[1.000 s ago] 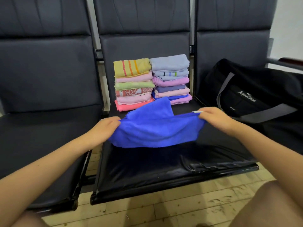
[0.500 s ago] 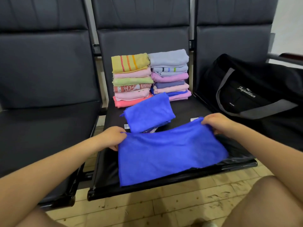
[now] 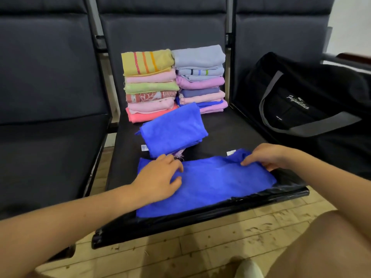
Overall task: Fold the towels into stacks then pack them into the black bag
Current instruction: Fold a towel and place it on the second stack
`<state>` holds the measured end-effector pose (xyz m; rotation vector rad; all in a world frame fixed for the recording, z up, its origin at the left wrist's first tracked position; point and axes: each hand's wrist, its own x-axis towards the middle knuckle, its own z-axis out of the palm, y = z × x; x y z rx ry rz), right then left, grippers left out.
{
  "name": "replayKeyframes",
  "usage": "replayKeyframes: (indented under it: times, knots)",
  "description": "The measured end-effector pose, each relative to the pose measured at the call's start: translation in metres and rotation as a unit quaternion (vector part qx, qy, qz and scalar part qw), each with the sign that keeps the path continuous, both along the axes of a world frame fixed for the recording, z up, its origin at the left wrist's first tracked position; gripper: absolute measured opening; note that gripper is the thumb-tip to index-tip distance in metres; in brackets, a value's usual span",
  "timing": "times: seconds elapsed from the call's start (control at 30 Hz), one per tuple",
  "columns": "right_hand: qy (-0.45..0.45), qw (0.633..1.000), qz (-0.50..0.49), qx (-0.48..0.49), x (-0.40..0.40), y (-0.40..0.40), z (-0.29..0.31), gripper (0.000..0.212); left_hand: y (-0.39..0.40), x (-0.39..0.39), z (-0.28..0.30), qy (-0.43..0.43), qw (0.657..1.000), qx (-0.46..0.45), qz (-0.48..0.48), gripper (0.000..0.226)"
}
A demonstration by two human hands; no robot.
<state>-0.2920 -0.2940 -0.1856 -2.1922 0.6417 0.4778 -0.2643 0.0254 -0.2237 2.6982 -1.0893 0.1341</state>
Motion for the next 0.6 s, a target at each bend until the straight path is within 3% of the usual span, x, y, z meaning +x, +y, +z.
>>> replayKeyframes:
  times: [0.1,0.2,0.27,0.33,0.4,0.53,0.6]
  knots:
    - [-0.060,0.990,-0.052,0.116,0.001,0.013,0.009,0.026,-0.006,-0.004,-0.010,0.025,0.998,0.045,-0.034,0.067]
    - [-0.110,0.983,-0.067,0.128,0.007,0.035,0.023,0.027,-0.003,-0.003,-0.007,0.067,0.997,0.027,-0.017,0.072]
    - [-0.149,0.982,-0.058,0.105,0.010,0.055,0.029,0.025,-0.001,-0.002,-0.005,0.099,0.995,0.020,-0.005,0.068]
    - [-0.177,0.981,-0.025,0.080,0.011,0.078,0.031,0.025,-0.001,-0.002,-0.001,0.134,0.991,-0.009,0.018,0.046]
    - [-0.171,0.978,0.029,0.115,0.008,0.102,0.031,0.023,-0.002,0.000,0.003,0.153,0.986,-0.062,0.040,0.026]
    - [-0.039,0.966,0.161,0.197,-0.002,0.128,0.031,0.040,0.004,0.005,0.005,0.197,0.966,-0.125,0.111,0.021]
    - [-0.047,0.972,0.160,0.166,0.000,0.128,0.027,0.041,0.009,0.010,0.002,0.233,0.947,-0.168,0.146,0.028]
